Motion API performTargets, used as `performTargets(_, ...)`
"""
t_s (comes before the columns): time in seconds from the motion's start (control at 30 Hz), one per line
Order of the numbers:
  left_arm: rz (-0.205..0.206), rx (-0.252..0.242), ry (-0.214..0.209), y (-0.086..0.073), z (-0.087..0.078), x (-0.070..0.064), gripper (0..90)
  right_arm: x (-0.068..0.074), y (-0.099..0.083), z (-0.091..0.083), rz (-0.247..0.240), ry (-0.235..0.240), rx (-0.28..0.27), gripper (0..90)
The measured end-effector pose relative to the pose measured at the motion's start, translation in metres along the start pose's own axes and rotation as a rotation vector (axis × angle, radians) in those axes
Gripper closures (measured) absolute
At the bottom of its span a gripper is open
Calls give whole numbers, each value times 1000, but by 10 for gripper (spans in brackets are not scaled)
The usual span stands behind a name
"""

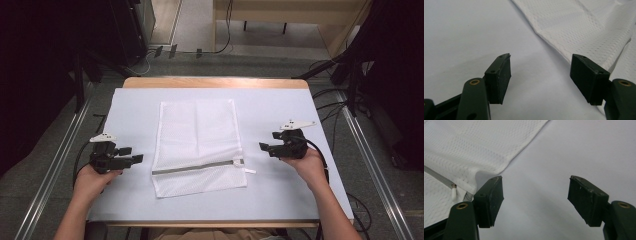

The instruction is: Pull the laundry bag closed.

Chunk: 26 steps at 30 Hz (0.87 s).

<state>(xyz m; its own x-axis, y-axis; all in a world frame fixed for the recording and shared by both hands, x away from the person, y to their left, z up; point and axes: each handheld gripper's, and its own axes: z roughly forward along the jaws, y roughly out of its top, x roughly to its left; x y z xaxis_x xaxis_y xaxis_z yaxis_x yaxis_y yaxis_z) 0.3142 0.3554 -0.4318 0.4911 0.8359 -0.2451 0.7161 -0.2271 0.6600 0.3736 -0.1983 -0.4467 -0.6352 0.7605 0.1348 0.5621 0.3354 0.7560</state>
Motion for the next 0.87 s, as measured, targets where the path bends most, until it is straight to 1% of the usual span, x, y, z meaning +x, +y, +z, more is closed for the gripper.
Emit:
performTargets(0.07, -2, -1, 1, 0, 0, 1, 337, -1, 0, 0, 2, -8, 4, 295)
performTargets(0.3, -5, 5, 7, -1, 1, 1, 336, -2, -1, 1, 12, -13, 17, 295)
performTargets(0.47, -5, 9, 1, -1, 2, 0, 332, -1, -2, 3, 5, -14, 23, 295)
performTargets(0.67, -3, 19, 4, -1, 4, 0, 329, -1, -2, 4, 3, -14, 33, 294)
performTargets(0.77, -4, 24, 8, -1, 4, 0, 325, -1, -3, 5, 3, -12, 37, 285)
performTargets(0.87, -2, 27, 5, -1, 6, 0, 322, -1, -4, 8, 6, -3, 50, 251)
